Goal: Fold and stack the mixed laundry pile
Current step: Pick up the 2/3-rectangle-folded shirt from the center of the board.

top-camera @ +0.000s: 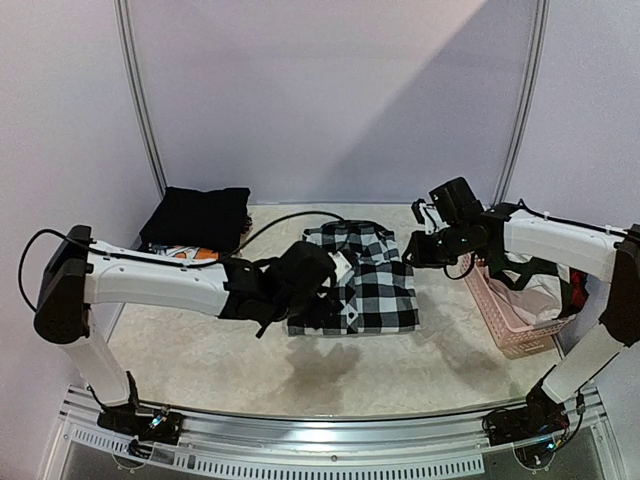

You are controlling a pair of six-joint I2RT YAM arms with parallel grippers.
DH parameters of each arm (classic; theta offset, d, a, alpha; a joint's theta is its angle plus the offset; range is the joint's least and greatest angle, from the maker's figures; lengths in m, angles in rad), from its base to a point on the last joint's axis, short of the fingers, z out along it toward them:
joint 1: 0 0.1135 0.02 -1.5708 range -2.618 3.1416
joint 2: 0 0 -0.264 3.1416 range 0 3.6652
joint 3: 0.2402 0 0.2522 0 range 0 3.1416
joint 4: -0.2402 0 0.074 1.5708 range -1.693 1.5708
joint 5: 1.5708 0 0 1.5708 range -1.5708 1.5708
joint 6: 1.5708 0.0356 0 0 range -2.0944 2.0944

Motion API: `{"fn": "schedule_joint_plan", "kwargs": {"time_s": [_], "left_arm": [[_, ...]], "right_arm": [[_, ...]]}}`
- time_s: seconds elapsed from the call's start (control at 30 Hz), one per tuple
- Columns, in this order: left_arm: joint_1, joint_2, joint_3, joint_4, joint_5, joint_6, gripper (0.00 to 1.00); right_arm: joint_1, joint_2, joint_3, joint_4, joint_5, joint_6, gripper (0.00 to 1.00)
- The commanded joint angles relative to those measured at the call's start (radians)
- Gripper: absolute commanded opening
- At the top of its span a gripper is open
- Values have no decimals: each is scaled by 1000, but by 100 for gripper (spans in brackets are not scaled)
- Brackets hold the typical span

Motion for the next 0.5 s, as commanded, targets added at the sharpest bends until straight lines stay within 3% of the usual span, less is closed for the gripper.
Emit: {"fn": "schedule_joint_plan", "kwargs": {"time_s": [0.0, 0.13, 0.27, 0.47], "left_arm": [[-95, 38, -2, 11, -85, 207, 89], [-159, 146, 95, -96, -127, 301, 90], [-205, 329, 199, -165, -290, 431, 88], [-205, 393, 244, -168, -271, 487, 88]], "right_arm": [[9, -90, -91, -25, 40, 18, 24], [9, -190, -173, -22, 55, 36, 25], [8, -270, -243, 0, 46, 51, 26], [10, -354, -292, -19, 56, 60, 27]]}}
